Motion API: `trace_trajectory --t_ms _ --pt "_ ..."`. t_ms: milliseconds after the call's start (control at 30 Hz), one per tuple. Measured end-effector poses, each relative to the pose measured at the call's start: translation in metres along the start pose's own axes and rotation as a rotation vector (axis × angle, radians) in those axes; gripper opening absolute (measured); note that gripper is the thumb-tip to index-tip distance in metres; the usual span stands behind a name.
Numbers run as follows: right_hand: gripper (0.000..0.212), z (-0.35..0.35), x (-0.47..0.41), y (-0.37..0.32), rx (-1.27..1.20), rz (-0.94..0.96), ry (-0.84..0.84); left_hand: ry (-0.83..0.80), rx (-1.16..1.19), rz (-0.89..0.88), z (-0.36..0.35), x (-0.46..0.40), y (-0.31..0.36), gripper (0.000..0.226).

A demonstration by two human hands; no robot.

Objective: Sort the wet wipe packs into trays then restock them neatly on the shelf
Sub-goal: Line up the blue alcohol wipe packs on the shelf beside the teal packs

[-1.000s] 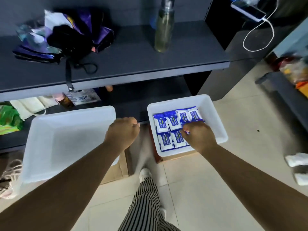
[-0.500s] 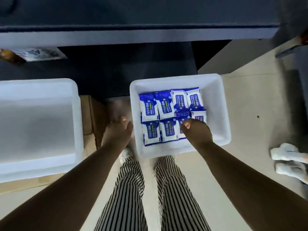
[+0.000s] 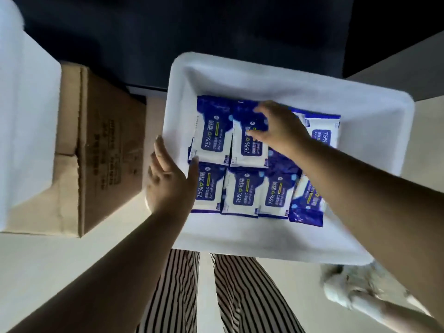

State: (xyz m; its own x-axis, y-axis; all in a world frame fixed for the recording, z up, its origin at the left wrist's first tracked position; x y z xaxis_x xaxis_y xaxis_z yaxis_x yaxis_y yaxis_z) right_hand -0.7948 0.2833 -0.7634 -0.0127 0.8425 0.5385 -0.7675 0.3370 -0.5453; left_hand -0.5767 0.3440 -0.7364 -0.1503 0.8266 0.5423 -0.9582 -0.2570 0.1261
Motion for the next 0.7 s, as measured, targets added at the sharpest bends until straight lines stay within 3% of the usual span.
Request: trace_trajectory --t_ms 167,300,433,500,567,600,633,700 --pt "0.094 -0.026 -0.021 0.007 0.194 0.054 -0.216 0.085 -0.005 0.011 -0.003 -0.001 -0.004 0.087" --pt "0.102 -0.029 -0.021 0.016 0.309 0.007 -0.157 0.096 -0.004 -0.004 -0.003 0.001 -0.004 0.092" --pt "0.086 -0.019 -0.012 0.022 0.229 -0.114 -0.09 0.039 0.07 0.076 -0.005 0.002 -0.005 0.098" --pt "0.066 -0.011 -0.001 0.028 0.063 -0.154 -0.052 0.131 0.128 0.085 0.003 0.01 -0.002 0.095" --pt "0.037 -0.004 0.013 0.038 -0.203 -0.236 -0.012 0.31 0.085 -0.126 0.014 0.025 0.022 0.075" --pt "0.024 0.0 0.021 0.047 -0.337 -0.303 0.024 0.315 0.074 -0.232 0.007 0.031 0.032 0.069" --pt "0.022 0.002 0.032 0.06 -0.479 -0.389 0.073 0.209 0.083 -0.295 -0.01 0.033 0.04 0.067" --pt "0.021 -0.002 0.054 0.086 -0.799 -0.596 0.167 -0.055 0.163 -0.231 -0.047 0.026 0.042 0.065"
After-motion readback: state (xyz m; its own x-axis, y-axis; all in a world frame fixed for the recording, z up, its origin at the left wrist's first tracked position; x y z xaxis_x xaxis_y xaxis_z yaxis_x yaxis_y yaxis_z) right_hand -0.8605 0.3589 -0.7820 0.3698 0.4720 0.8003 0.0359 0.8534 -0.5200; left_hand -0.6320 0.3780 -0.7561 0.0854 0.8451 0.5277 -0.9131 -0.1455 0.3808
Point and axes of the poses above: each hand's wrist, its own x-axis away from the middle knuckle, its own z-axis out of the back of the hand, y = z × x, the point moved 8 cm from there along -x, towards the middle knuckle, and after that the axes turned 14 degrees about -x, right-handed, at the moved point
